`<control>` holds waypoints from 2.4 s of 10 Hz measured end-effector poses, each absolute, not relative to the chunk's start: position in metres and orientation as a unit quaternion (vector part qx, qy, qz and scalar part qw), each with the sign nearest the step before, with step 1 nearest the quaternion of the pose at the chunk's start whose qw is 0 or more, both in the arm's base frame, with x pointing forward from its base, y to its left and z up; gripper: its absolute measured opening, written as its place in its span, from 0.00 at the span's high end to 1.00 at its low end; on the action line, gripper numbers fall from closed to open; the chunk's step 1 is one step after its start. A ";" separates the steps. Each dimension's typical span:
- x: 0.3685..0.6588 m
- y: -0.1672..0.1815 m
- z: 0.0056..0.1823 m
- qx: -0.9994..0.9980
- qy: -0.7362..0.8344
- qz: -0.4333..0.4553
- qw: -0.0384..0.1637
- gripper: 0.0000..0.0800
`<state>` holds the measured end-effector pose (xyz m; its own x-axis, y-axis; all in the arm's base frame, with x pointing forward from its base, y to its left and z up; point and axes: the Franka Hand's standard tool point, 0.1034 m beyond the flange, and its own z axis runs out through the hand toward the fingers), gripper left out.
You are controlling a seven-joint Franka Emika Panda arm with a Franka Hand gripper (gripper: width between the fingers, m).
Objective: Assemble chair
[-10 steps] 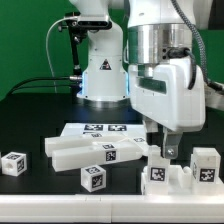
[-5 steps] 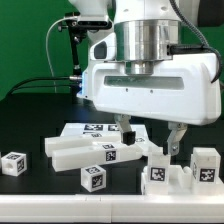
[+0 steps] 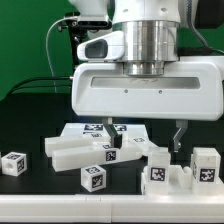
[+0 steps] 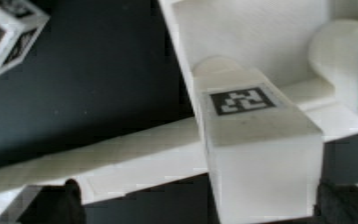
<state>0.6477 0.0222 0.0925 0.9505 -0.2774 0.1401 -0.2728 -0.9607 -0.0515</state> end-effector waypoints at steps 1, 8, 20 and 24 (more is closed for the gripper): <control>0.648 0.022 0.092 -0.987 0.142 -0.073 0.015 0.19; 0.652 0.028 0.088 -0.984 0.159 -0.083 0.013 0.19; 0.637 0.034 0.080 -0.979 0.201 -0.027 0.021 0.19; 0.637 0.035 0.080 -0.958 0.285 -0.024 0.024 0.65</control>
Offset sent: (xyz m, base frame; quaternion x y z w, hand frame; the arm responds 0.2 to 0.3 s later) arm 0.0375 0.0826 -0.0599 0.0189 0.0330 0.0091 0.9992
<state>0.6372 0.0348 0.0801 0.8368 -0.5465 0.0333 -0.5442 -0.8369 -0.0597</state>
